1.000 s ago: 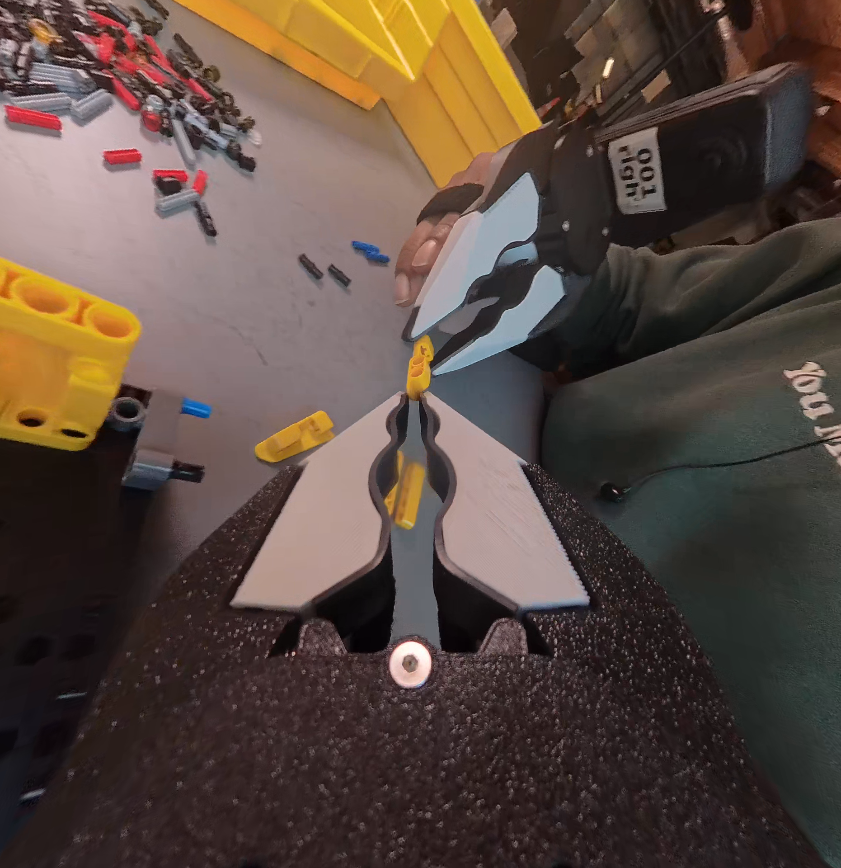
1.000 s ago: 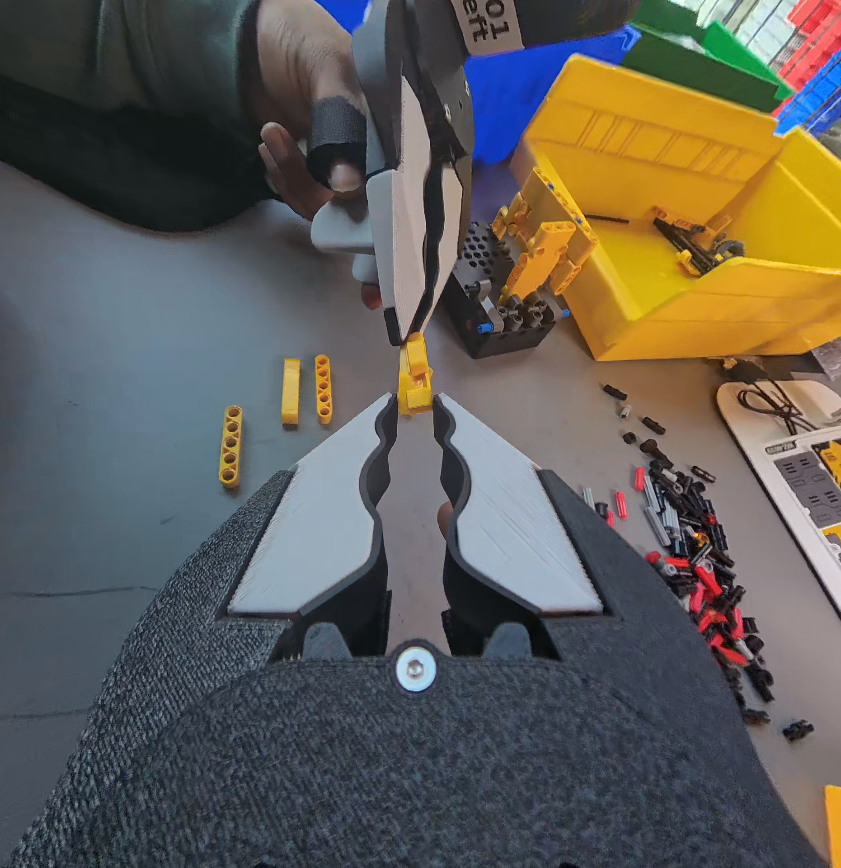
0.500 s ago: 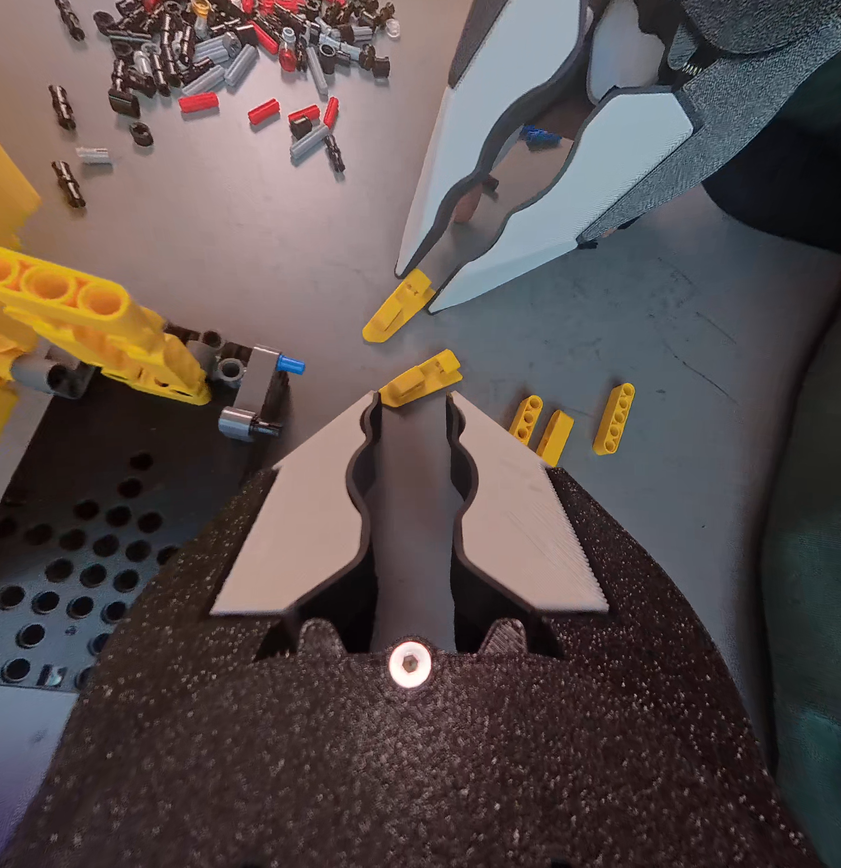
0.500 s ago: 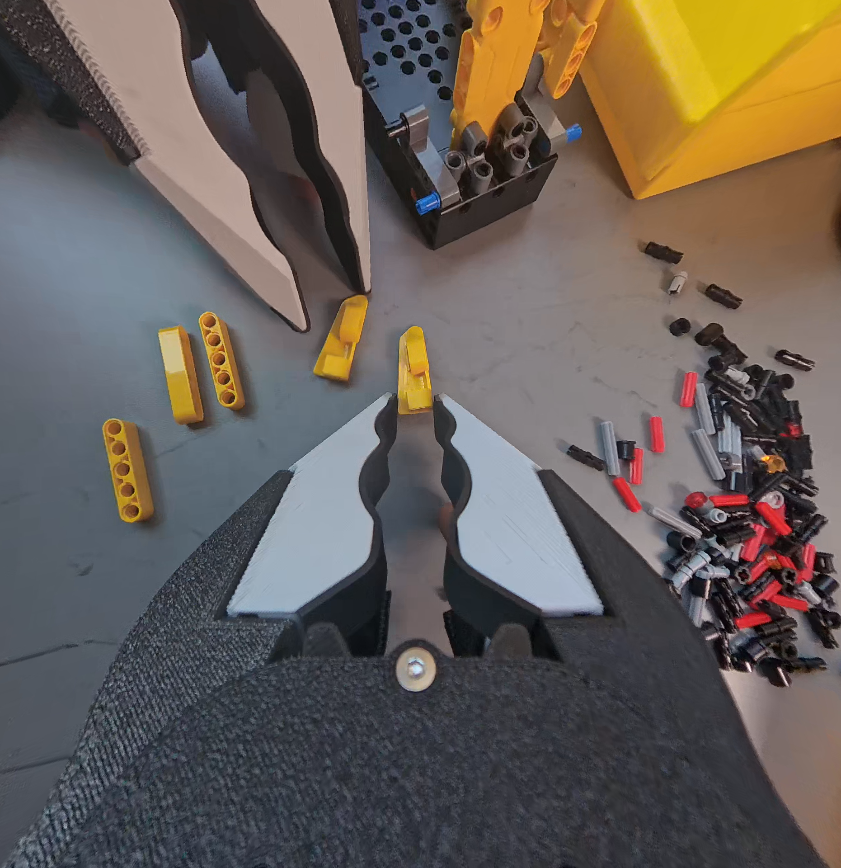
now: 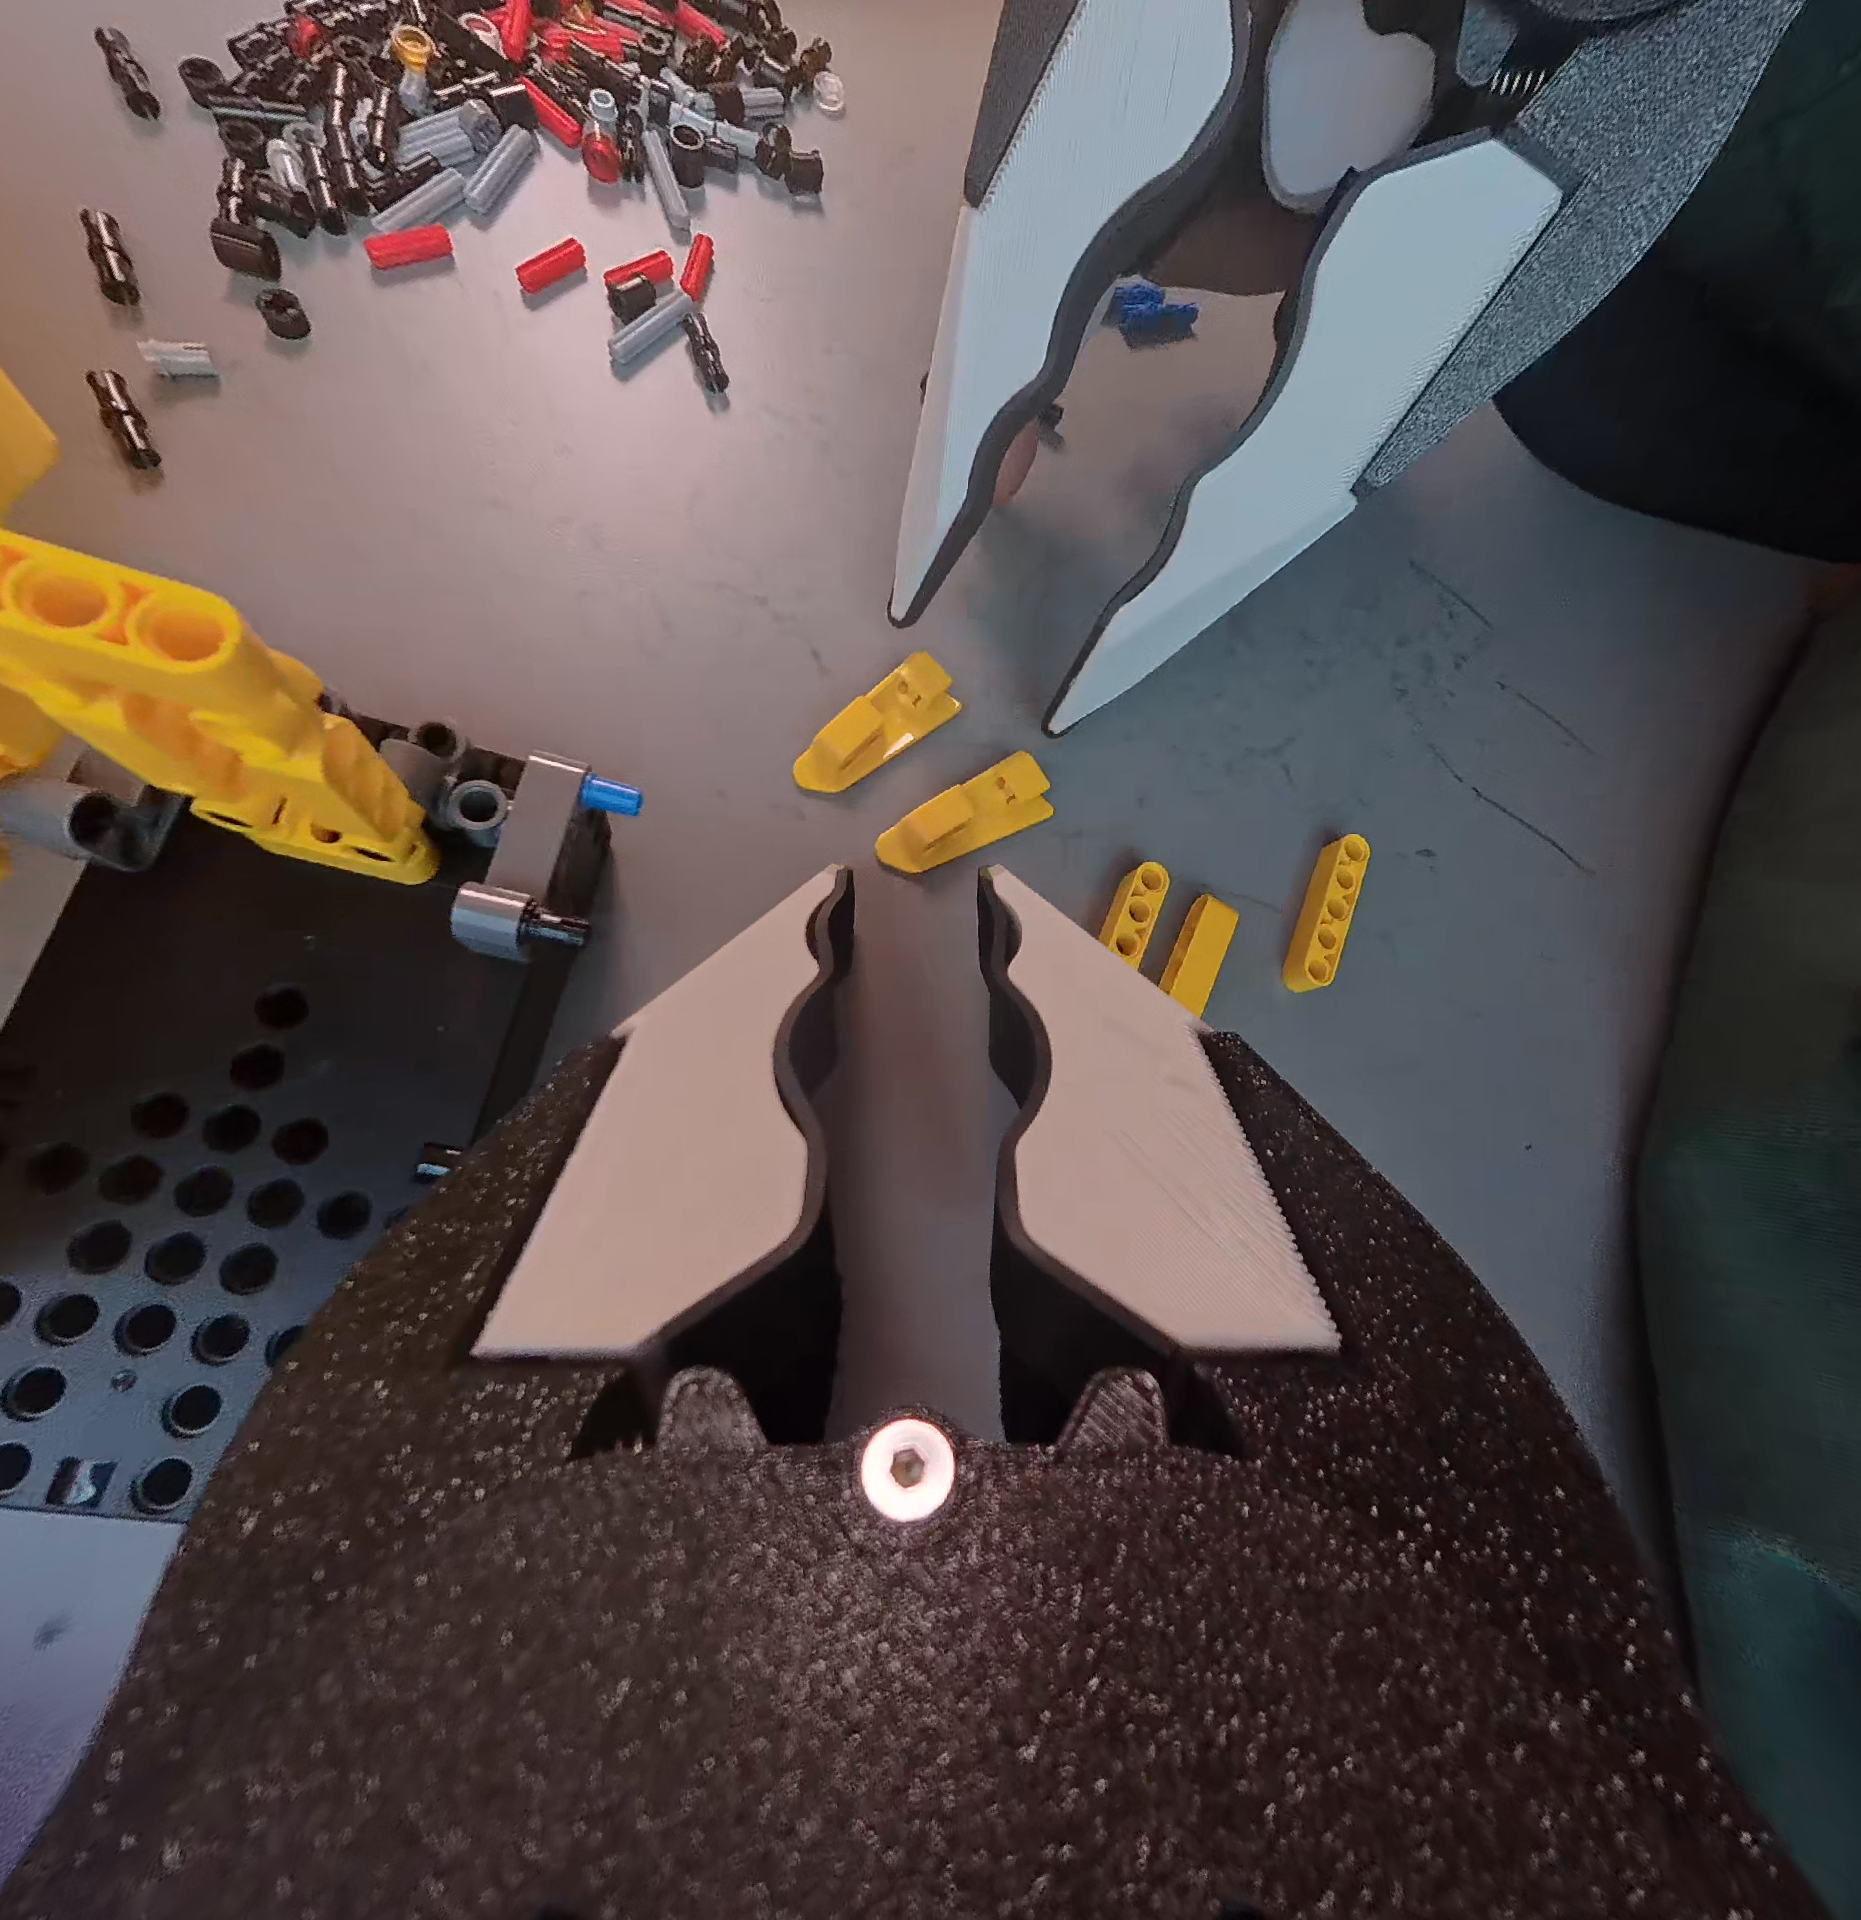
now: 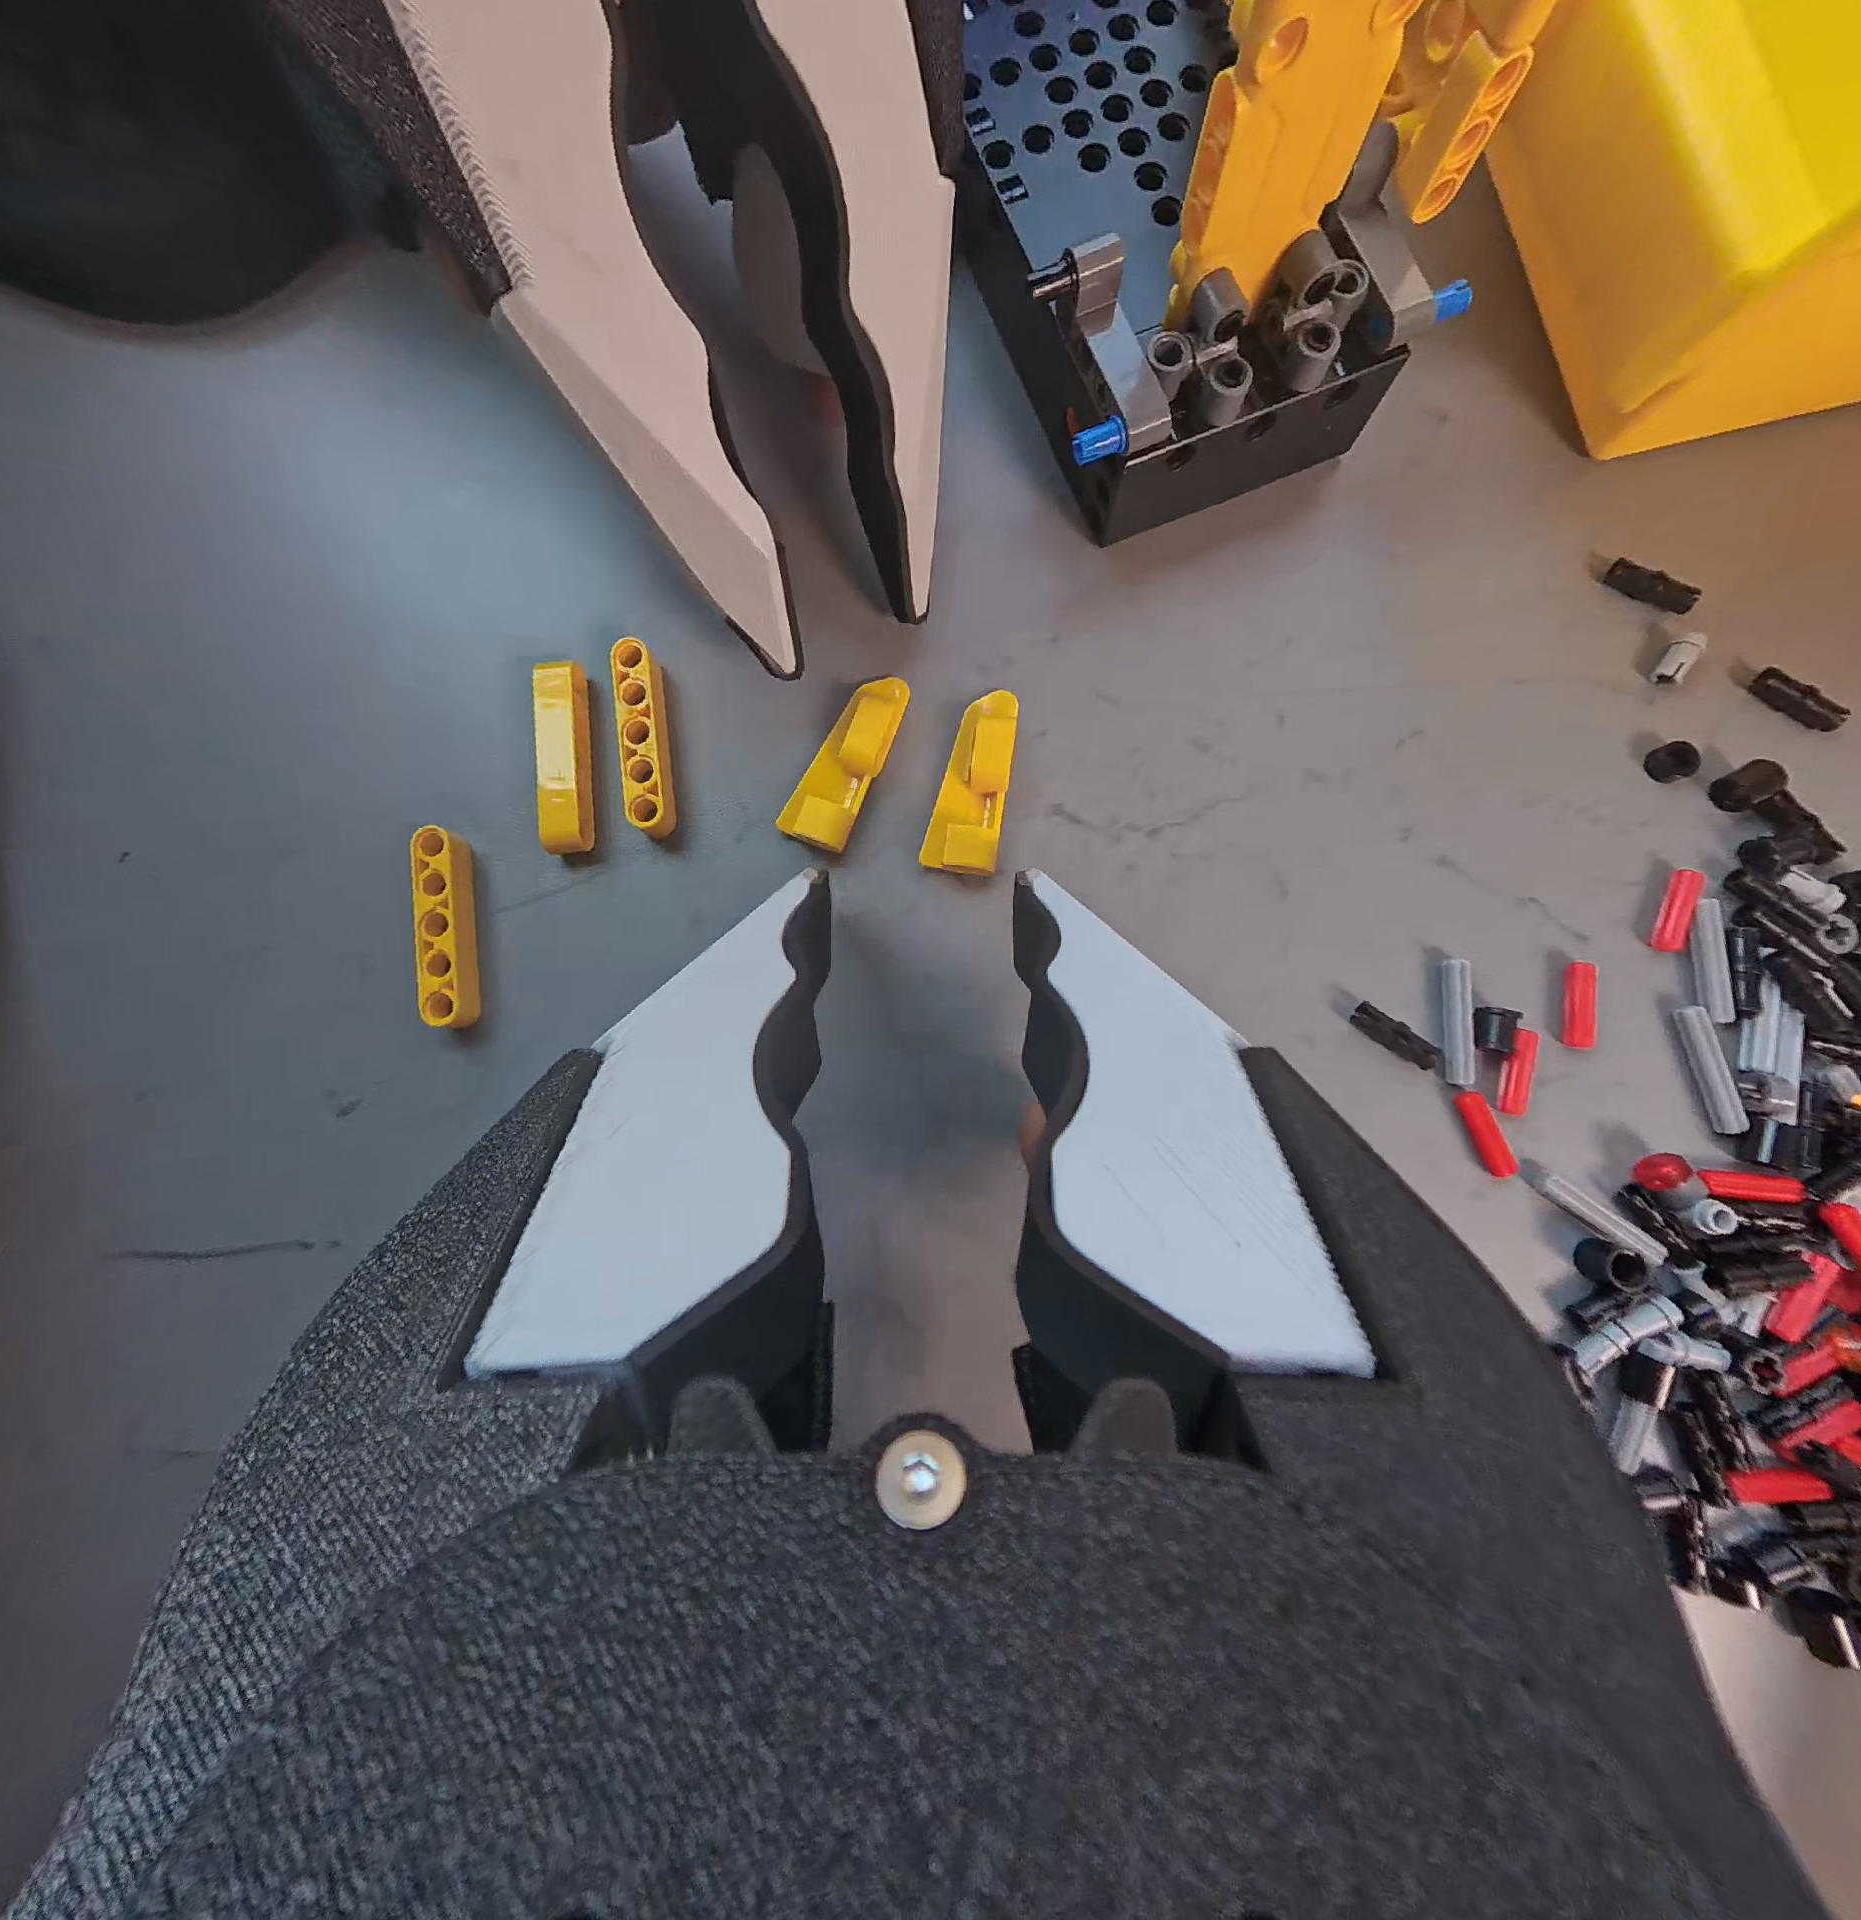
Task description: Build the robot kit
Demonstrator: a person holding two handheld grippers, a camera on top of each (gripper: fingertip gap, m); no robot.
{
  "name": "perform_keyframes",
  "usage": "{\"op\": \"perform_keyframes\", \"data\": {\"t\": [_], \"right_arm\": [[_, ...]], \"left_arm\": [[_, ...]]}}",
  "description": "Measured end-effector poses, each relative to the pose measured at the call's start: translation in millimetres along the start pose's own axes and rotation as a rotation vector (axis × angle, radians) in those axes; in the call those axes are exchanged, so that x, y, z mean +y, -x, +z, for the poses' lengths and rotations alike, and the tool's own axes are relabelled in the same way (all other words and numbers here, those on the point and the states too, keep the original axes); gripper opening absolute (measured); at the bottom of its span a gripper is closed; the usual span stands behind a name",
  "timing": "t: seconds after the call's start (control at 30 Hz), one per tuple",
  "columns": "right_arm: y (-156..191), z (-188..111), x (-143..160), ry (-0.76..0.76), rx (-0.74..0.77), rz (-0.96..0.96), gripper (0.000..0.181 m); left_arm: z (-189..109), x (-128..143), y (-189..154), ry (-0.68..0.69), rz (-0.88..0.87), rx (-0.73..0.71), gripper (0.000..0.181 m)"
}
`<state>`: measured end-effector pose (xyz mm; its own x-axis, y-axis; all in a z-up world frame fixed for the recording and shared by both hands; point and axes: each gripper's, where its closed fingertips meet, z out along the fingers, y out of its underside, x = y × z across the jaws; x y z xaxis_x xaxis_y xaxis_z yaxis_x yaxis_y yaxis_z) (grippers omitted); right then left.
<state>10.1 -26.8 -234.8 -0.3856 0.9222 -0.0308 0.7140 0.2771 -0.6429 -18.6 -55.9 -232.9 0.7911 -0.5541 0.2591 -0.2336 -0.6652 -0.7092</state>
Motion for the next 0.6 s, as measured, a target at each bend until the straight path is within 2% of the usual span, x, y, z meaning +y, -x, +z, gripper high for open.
{"op": "perform_keyframes", "data": {"t": [0.2,0.37,0.6], "right_arm": [[5,4,-6,0.014,0.048,0.009,0.05],[0,8,-3,0.02,0.051,0.019,0.039],[3,4,-4,0.011,0.032,0.002,0.039]], "left_arm": [[3,1,-4,0.004,0.022,0.008,0.02],[2,2,-5,0.009,0.031,0.009,0.02],[2,2,-5,0.006,0.03,0.007,0.02]]}}
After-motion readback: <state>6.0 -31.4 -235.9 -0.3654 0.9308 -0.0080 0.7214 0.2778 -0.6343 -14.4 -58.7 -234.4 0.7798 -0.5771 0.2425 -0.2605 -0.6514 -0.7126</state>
